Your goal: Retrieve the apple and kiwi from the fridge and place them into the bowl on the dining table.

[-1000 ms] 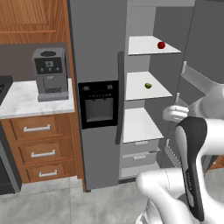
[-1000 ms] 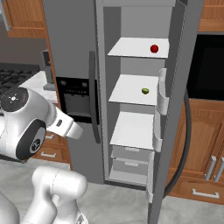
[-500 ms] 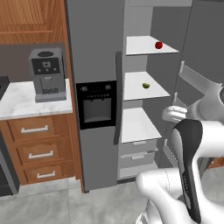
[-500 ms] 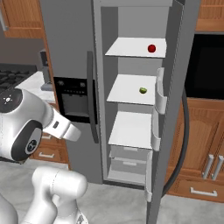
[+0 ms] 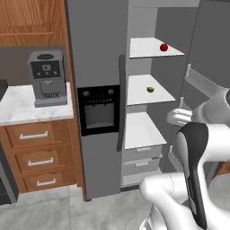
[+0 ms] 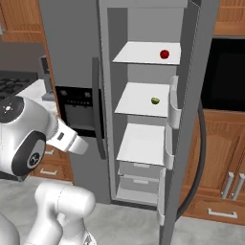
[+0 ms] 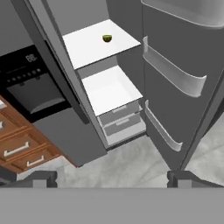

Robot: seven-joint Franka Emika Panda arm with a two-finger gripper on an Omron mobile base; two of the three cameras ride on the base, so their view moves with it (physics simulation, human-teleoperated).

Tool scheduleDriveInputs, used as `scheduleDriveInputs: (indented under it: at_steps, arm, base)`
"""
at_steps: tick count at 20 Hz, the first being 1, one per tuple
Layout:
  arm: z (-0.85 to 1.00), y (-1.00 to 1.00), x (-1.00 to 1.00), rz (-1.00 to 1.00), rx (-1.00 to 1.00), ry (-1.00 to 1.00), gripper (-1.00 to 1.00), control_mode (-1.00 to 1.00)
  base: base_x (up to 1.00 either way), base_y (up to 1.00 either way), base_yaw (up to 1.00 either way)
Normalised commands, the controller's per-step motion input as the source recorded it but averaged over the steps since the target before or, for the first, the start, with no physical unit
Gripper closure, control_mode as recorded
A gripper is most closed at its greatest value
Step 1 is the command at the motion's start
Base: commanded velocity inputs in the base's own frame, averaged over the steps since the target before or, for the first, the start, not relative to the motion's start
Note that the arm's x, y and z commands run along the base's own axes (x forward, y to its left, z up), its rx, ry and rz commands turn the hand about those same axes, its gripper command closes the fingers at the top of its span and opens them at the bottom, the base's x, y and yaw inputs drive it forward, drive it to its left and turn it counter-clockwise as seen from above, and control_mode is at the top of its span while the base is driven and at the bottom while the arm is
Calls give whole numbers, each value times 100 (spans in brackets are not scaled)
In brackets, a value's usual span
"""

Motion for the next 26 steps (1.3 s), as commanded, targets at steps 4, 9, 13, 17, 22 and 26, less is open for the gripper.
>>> scheduleDriveInputs:
  at_steps: [4, 9, 13, 17, 22, 26]
  arm:
    - [0, 0, 0, 0, 0, 0, -100, 100]
    - [0, 0, 0, 0, 0, 0, -100, 100]
    - [0, 0, 0, 0, 0, 0, -100, 100]
    - [0, 0, 0, 0, 0, 0, -100, 100]
    - [0, 0, 0, 0, 0, 0, -100, 100]
    - [0, 0, 0, 0, 0, 0, -100, 100]
  base:
    - [57, -39, 0]
    - [49, -44, 0]
    - [49, -28, 0]
    - [48, -16, 0]
    - [48, -18, 0]
    - [29, -35, 0]
